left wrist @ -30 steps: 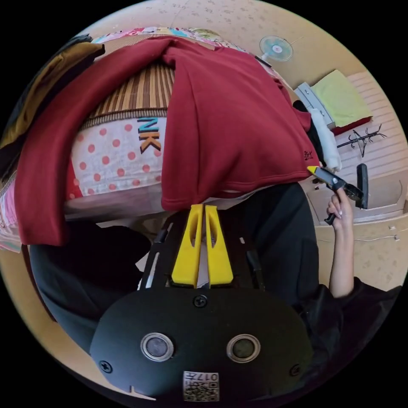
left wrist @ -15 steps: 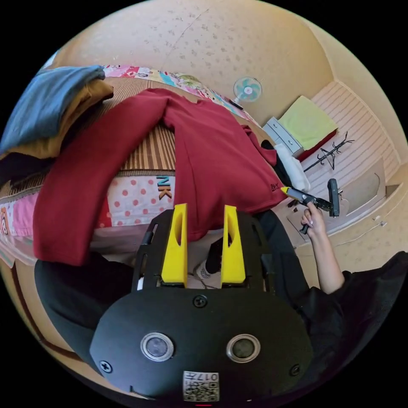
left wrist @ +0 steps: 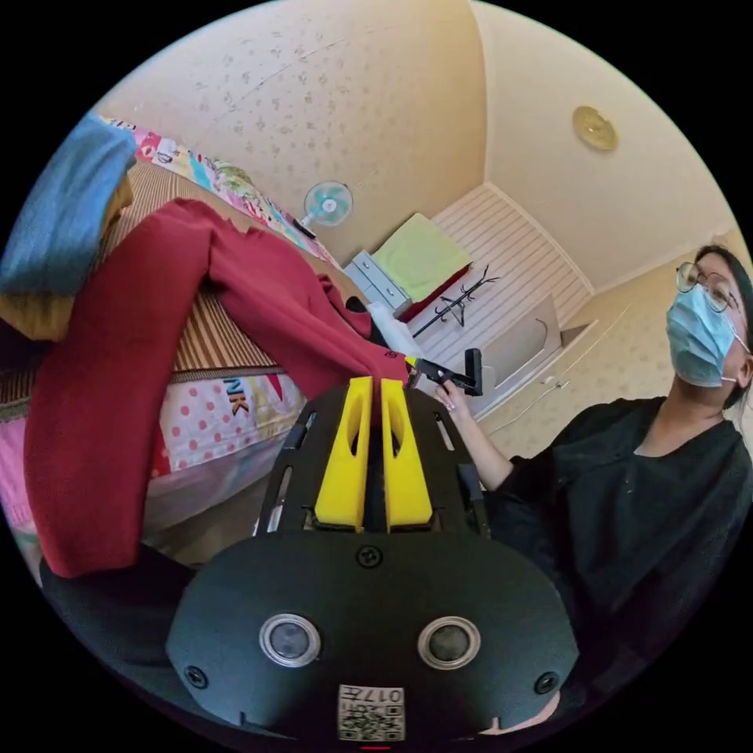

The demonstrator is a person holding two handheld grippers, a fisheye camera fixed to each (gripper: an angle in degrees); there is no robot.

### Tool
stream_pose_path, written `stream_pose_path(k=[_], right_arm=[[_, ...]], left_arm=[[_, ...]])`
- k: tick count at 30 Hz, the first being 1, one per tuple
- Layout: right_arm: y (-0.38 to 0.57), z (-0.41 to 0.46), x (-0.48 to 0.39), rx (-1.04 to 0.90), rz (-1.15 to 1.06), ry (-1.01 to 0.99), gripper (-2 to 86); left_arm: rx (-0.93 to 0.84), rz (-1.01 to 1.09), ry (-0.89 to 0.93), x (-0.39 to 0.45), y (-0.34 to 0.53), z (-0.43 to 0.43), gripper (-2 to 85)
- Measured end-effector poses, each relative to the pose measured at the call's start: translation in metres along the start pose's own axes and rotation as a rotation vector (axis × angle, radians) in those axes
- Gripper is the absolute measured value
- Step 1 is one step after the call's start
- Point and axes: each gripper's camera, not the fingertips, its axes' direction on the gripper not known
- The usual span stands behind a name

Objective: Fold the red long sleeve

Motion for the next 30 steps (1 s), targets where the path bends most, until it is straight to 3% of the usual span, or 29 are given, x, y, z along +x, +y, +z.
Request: stream_pose_path(k=[3, 5, 8, 13, 19, 23, 26, 30], right_arm=[[0.018, 0.016, 0.017, -0.120, 0.041, -0.013, 1.3], [0.030, 0.043, 0.022, -0.249, 0.107, 0.078, 1.2], [0.048, 0.082, 0.013, -0.388, 0.121, 0.269, 0.9], [0.056, 0.103, 0.000, -0.395, 0.120, 0.290, 0.6], [0.062, 0.081, -0.012, -0.286, 0.089, 0.165, 0.6], [0.078, 0.074, -0.002, -0.275, 0.150, 0.109, 0.6], [0.095, 0.064, 0.006, -0.237, 0.189, 0.006, 0.7], [0.112, 0.054, 0.002, -0.190, 0.167, -0.084, 1.3]], left_arm=[[-0.152, -0.101, -0.031, -0.021, 0.002, -0.004, 0.1], [-0.367, -0.304, -0.327, -0.042, 0.011, 0.021, -0.3], [-0.375, -0.306, -0.632, -0.026, 0.018, 0.038, -0.5], [0.054, -0.385, -0.600, -0.004, 0.030, 0.004, 3.7], [0.209, -0.420, -0.848, 0.008, 0.039, -0.043, 9.9], [0.121, -0.445, -0.902, -0.015, 0.036, -0.066, 11.7], [-0.016, -0.453, -0.791, -0.045, 0.036, -0.063, 12.8], [-0.065, -0.407, -0.766, -0.042, 0.039, -0.055, 10.7]])
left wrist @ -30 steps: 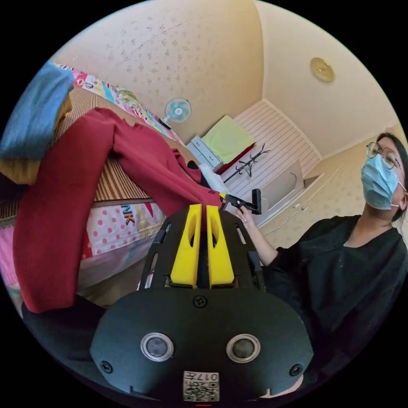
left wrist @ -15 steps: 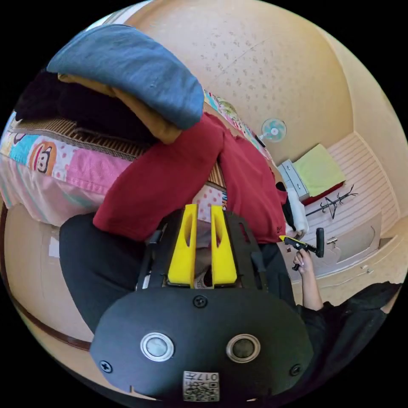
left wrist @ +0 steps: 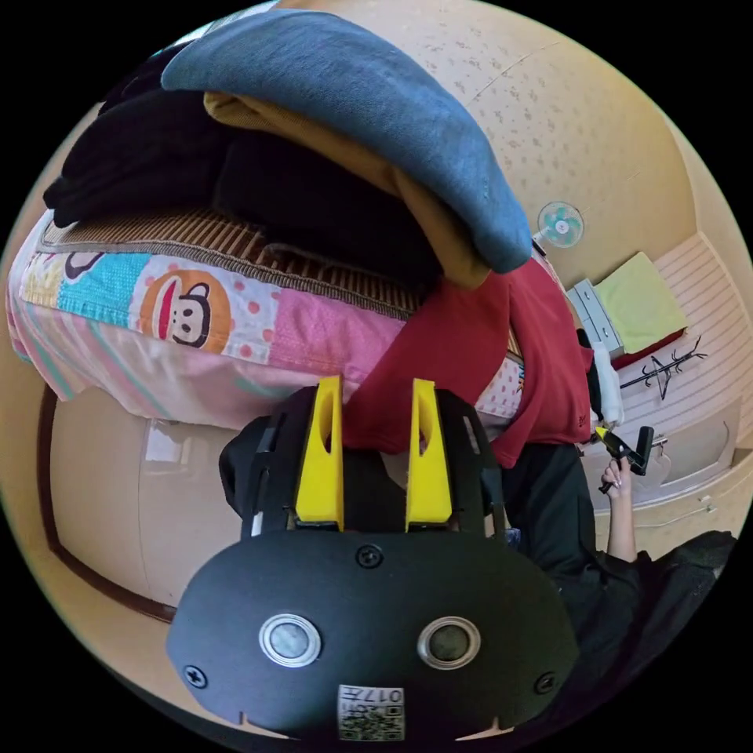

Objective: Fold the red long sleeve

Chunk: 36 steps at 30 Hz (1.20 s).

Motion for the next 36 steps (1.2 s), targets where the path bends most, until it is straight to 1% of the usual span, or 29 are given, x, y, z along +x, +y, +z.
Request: stream_pose_path(k=[1, 2, 3, 4, 6, 7, 9, 10, 12, 14, 15, 16, 18, 19, 21, 23, 24, 25, 26, 27, 28, 29, 31, 32, 33, 34, 35, 36], right_arm=[[0.003, 0.000, -0.007, 0.003, -0.024, 0.000, 1.7], [0.005, 0.001, -0.012, -0.001, -0.041, 0.004, 1.9], [0.006, 0.003, -0.026, -0.010, -0.082, 0.015, 2.5], [0.007, 0.005, -0.034, -0.012, -0.109, 0.021, 2.9], [0.008, 0.014, -0.076, -0.016, -0.240, 0.016, 7.4], [0.010, 0.018, -0.100, -0.006, -0.334, -0.039, 11.3], [0.009, 0.027, -0.136, 0.014, -0.459, -0.152, 15.9], [0.008, 0.031, -0.149, 0.015, -0.496, -0.183, 16.3], [0.002, 0.053, -0.205, -0.016, -0.639, -0.219, 18.2], [0.001, 0.076, -0.251, -0.043, -0.764, -0.146, 19.6], [0.003, 0.091, -0.279, -0.047, -0.850, -0.075, 20.6], [0.004, 0.099, -0.292, -0.046, -0.889, -0.036, 21.0], [0.007, 0.130, -0.328, -0.008, -1.017, 0.106, 22.0], [0.004, 0.146, -0.339, 0.010, -1.061, 0.132, 21.1], [-0.012, 0.166, -0.350, 0.018, -1.069, 0.114, 18.4], [-0.038, 0.173, -0.357, 0.036, -1.035, -0.004, 14.0], [-0.063, 0.170, -0.354, 0.077, -0.966, -0.103, 10.1], [-0.095, 0.164, -0.345, 0.127, -0.886, -0.203, 5.7], [-0.114, 0.161, -0.339, 0.142, -0.838, -0.245, 5.5], [-0.158, 0.156, -0.325, 0.134, -0.754, -0.336, 5.0], [-0.183, 0.152, -0.315, 0.131, -0.708, -0.373, 4.9], [-0.226, 0.140, -0.294, 0.159, -0.644, -0.416, 4.8], [-0.297, 0.096, -0.240, 0.307, -0.560, -0.389, 4.7], [-0.313, 0.084, -0.223, 0.340, -0.526, -0.376, 4.7], [-0.341, 0.060, -0.182, 0.407, -0.455, -0.365, 4.6], [-0.351, 0.050, -0.161, 0.440, -0.423, -0.360, 4.6], [-0.368, 0.033, -0.116, 0.503, -0.360, -0.315, 4.6], [-0.380, 0.024, -0.068, 0.542, -0.275, -0.231, 4.6]], left_arm=[[-0.026, 0.050, 0.061, 0.007, 0.004, -0.002, 5.7], [-0.049, 0.084, 0.141, 0.014, 0.010, -0.005, 2.7], [-0.050, 0.101, 0.184, 0.018, 0.013, -0.008, 2.3], [-0.029, 0.137, 0.271, 0.027, 0.022, -0.018, 1.5], [0.011, 0.167, 0.344, 0.040, 0.032, -0.037, 0.8], [0.038, 0.174, 0.377, 0.048, 0.034, -0.050, 0.5], [0.101, 0.173, 0.449, 0.060, 0.032, -0.071, 0.2], [0.138, 0.171, 0.510, 0.067, 0.028, -0.083, 0.0], [0.158, 0.180, 0.540, 0.084, 0.019, -0.095, -0.1], [0.164, 0.240, 0.517, 0.114, 0.008, -0.108, -0.2], [0.166, 0.248, 0.518, 0.120, 0.005, -0.111, -0.2], [0.167, 0.259, 0.536, 0.128, -0.001, -0.116, -0.3], [0.163, 0.252, 0.586, 0.135, -0.009, -0.119, -0.2], [0.162, 0.239, 0.616, 0.138, -0.014, -0.120, -0.1], [0.172, 0.224, 0.627, 0.141, -0.018, -0.121, 0.2], [0.231, 0.208, 0.567, 0.145, -0.017, -0.130, 0.9], [0.259, 0.209, 0.531, 0.146, -0.014, -0.136, 1.3], [0.332, 0.214, 0.421, 0.148, -0.006, -0.148, 2.1], [0.409, 0.223, 0.281, 0.153, 0.007, -0.161, 2.2], [0.441, 0.228, 0.222, 0.155, 0.014, -0.165, 2.2], [0.501, 0.231, 0.138, 0.159, 0.028, -0.170, 0.7], [0.533, 0.232, 0.094, 0.161, 0.040, -0.168, -0.1], [0.506, 0.233, 0.055, 0.162, 0.050, -0.156, -0.5], [0.465, 0.223, 0.029, 0.162, 0.053, -0.143, -0.5], [0.443, 0.216, 0.023, 0.161, 0.054, -0.135, -0.3], [0.394, 0.204, 0.036, 0.159, 0.053, -0.117, 0.0], [0.338, 0.197, 0.085, 0.157, 0.049, -0.097, 1.0], [0.309, 0.195, 0.117, 0.156, 0.047, -0.086, 1.5]])
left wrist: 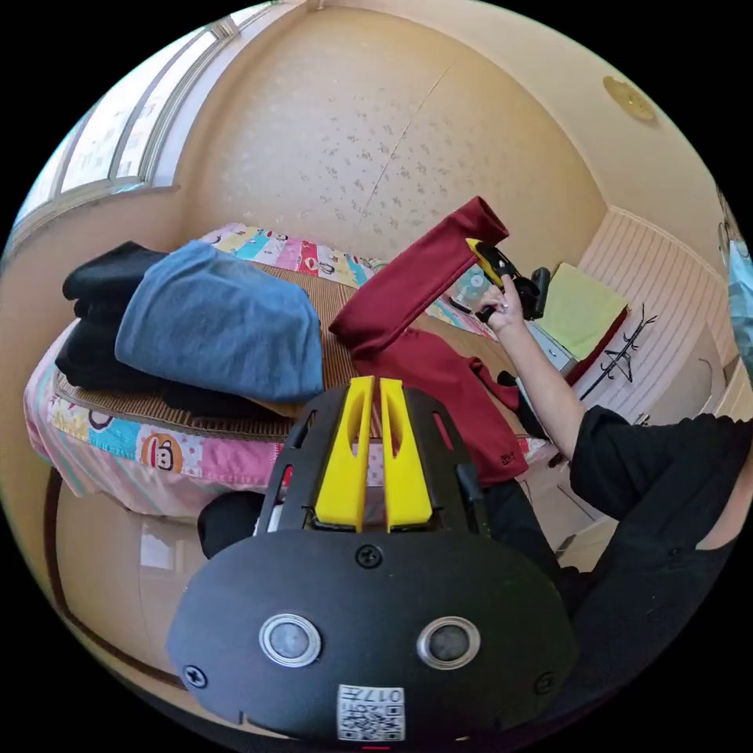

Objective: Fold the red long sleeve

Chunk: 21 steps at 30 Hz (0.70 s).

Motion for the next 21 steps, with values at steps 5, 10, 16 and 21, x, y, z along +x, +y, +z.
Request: stream_pose_path(k=[5, 10, 16, 21], right_arm=[[0.050, -0.018, 0.199, -0.175, 0.305, 0.387, 6.3], [0.127, -0.046, 0.295, -0.286, 0.425, 0.463, 9.8], [0.152, -0.073, 0.319, -0.145, 0.398, 0.361, 9.1], [0.154, -0.079, 0.344, -0.101, 0.447, 0.270, 8.4]], left_arm=[[-0.202, -0.078, 0.218, -0.014, -0.023, 0.122, 7.3], [-0.269, -0.031, 0.163, -0.010, -0.083, 0.219, 8.3], [-0.223, -0.090, -0.183, -0.032, -0.140, 0.318, 10.9], [-0.375, -0.041, -0.163, -0.040, -0.139, 0.385, 6.2]])
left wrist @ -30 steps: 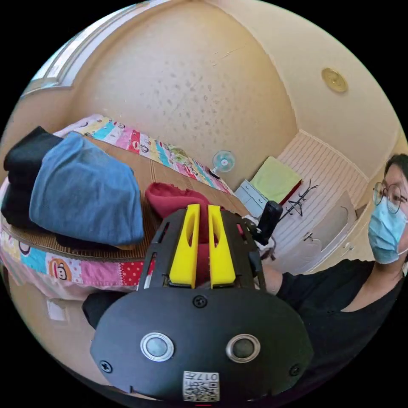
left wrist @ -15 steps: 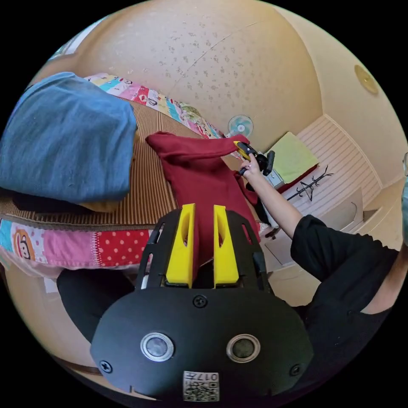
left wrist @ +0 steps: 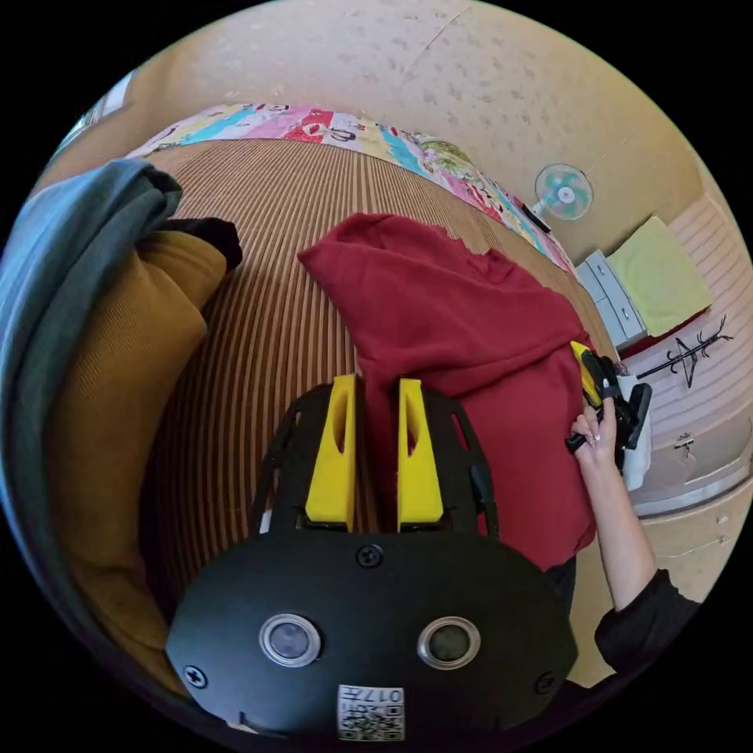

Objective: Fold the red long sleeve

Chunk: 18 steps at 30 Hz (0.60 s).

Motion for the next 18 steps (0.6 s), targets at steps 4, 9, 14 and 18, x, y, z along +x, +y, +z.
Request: stream_pose_path(k=[4, 9, 14, 18], right_arm=[[-0.004, 0.002, 0.000, 0.016, 0.000, -0.023, 7.7], [-0.001, 0.007, -0.046, -0.065, -0.063, 0.005, 7.9], [0.033, -0.049, -0.088, -0.077, -0.142, -0.012, 8.9], [0.079, -0.115, -0.083, -0.075, -0.124, 0.167, 8.8]], left_arm=[[0.026, 0.002, -0.184, -0.010, -0.011, -0.012, 2.7], [0.081, -0.027, -0.253, -0.009, 0.001, -0.006, 3.2], [0.176, -0.013, -0.092, 0.001, 0.056, -0.050, 7.3], [0.164, 0.072, 0.092, 0.008, 0.121, -0.080, 9.9]])
